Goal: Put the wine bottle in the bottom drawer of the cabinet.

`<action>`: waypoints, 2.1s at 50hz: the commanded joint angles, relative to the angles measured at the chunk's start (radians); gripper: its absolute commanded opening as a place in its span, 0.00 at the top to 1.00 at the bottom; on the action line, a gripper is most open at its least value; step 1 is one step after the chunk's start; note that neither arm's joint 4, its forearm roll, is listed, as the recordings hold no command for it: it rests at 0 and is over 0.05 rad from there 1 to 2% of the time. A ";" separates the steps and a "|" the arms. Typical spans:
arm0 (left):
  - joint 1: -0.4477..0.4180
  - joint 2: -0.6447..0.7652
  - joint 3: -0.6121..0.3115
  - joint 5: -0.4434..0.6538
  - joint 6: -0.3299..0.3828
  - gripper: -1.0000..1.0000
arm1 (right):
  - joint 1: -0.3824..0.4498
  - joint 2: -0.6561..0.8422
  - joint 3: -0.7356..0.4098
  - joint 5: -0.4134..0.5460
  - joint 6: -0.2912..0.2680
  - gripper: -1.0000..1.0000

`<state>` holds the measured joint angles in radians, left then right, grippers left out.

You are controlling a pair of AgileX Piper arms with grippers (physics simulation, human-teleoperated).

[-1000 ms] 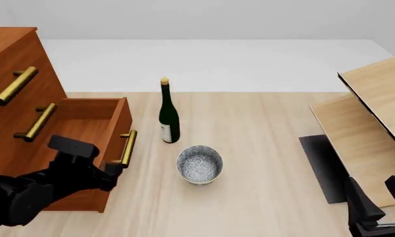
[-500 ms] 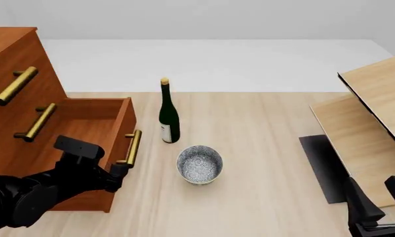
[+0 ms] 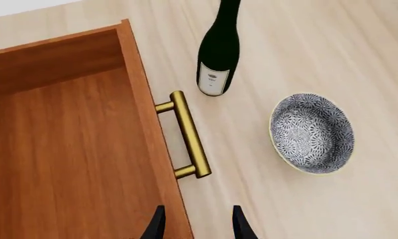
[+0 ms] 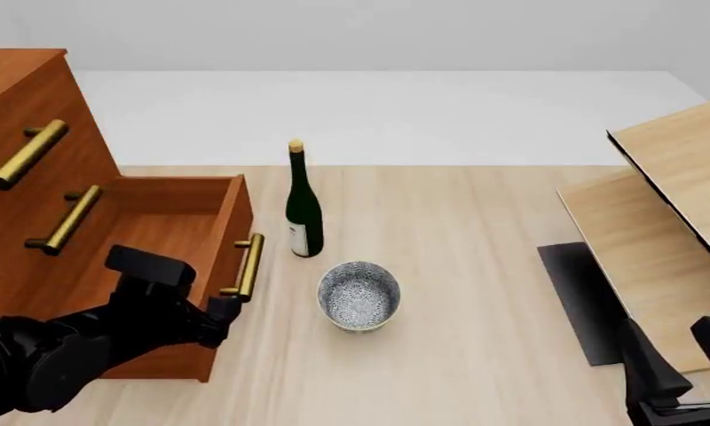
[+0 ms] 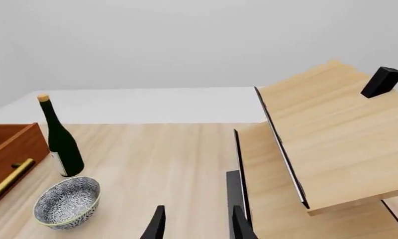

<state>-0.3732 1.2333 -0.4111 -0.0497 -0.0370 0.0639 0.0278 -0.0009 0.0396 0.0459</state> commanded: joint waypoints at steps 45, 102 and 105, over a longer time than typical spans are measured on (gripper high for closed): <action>-0.013 -0.207 -0.197 0.269 0.069 0.00 | 0.016 0.005 0.000 -0.005 -0.002 0.00; -0.011 0.185 -0.688 0.189 0.124 0.00 | 0.028 0.015 0.000 -0.007 -0.005 0.00; -0.019 0.201 -0.698 0.183 0.130 0.00 | 0.028 0.007 0.000 0.003 -0.006 0.00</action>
<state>-0.3740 1.3715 -1.0507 0.1492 0.0842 0.0920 0.0412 -0.0006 0.0341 0.0408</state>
